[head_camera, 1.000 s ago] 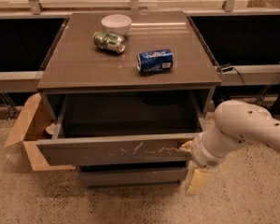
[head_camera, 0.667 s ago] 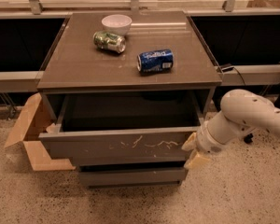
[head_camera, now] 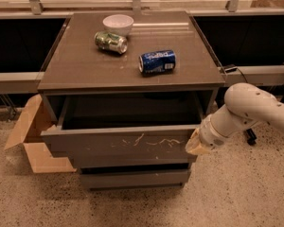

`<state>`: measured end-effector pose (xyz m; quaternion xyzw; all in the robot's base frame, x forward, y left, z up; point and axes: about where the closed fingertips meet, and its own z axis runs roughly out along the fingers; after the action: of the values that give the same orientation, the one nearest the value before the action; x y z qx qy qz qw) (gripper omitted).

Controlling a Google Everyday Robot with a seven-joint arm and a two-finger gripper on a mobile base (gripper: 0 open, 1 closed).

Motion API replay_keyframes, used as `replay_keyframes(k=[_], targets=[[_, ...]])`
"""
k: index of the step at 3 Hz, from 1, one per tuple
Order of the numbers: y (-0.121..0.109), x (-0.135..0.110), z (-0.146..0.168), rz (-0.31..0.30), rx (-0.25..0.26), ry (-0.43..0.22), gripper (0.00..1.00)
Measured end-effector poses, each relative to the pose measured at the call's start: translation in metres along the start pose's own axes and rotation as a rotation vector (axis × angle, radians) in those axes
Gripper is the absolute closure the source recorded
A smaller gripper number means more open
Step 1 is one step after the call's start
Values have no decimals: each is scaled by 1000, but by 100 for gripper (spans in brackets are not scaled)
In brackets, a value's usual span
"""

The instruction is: Close top drawer

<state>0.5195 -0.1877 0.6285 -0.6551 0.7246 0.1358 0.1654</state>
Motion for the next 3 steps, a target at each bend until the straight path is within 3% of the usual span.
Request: replay_keyframes(k=[2, 3], targets=[[-12, -4, -10, -13, 26, -15, 22], [13, -8, -10, -36, 1, -40, 0]])
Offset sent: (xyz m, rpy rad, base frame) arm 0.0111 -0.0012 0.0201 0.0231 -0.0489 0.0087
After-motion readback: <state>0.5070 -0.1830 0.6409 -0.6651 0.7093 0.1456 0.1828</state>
